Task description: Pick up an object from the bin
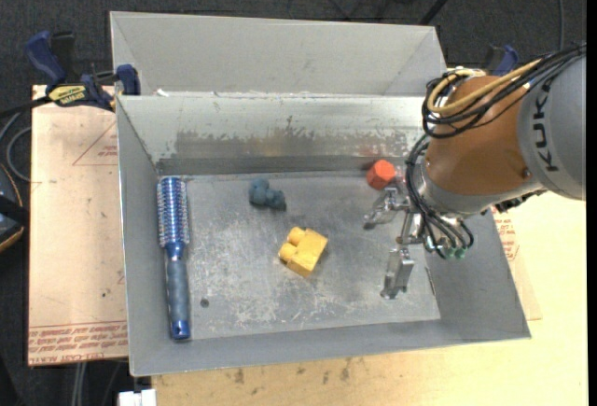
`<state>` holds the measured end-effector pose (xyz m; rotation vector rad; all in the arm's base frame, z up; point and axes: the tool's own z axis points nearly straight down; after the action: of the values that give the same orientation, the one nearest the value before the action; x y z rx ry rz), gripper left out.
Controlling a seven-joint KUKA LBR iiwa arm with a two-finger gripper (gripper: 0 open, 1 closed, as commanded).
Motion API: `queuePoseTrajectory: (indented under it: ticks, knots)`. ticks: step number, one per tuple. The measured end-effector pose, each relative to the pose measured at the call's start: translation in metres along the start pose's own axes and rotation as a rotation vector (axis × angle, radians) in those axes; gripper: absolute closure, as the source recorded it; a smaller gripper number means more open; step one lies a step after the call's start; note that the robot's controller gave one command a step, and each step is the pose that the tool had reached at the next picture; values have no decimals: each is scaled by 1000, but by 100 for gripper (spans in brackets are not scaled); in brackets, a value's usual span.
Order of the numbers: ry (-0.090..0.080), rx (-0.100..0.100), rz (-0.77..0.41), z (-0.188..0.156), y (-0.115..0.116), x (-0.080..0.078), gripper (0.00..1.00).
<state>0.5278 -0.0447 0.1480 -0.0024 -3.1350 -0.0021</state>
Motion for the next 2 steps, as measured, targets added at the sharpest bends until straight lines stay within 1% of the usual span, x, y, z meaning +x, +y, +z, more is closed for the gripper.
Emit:
queuePoseTrajectory:
  ticks: [1,2]
  knots:
    - [-13,-2,-42,60,52,-103,0]
    - [-33,3,-200,72,91,-27,0]
